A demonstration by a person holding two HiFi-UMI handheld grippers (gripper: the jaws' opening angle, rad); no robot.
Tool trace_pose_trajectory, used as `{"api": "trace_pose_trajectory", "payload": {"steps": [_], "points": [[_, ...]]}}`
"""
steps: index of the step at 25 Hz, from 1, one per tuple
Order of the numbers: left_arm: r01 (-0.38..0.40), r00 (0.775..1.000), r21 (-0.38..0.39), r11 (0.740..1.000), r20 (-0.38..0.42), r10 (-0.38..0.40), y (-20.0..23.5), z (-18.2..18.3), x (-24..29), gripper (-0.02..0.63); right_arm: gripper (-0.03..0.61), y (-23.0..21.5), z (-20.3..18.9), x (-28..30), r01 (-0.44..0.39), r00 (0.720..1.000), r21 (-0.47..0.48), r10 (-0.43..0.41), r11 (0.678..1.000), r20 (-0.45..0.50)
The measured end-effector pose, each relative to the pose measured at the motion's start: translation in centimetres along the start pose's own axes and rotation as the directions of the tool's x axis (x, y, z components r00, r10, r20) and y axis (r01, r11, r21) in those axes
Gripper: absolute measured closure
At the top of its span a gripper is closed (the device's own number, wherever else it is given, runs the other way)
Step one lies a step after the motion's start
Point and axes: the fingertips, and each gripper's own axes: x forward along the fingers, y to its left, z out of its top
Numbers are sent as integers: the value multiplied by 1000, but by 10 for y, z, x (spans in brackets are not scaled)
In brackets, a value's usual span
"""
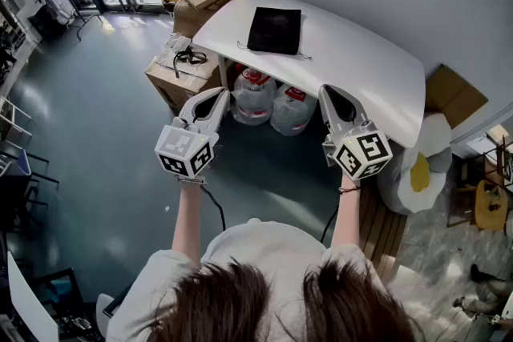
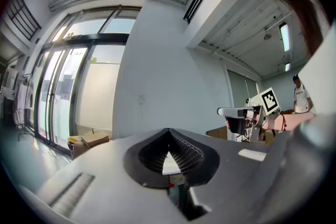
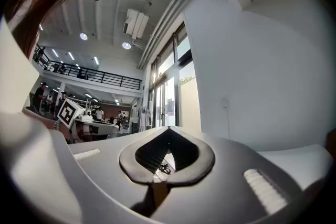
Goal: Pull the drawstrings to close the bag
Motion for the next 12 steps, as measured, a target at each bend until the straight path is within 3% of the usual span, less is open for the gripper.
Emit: {"api": "trace_pose_trajectory", "payload": {"steps": [12], "points": [[1, 1000, 3, 1000, -9, -1, -16, -2, 2, 620, 566, -7, 3, -13, -25, 1000, 38, 24, 999, 20]]}}
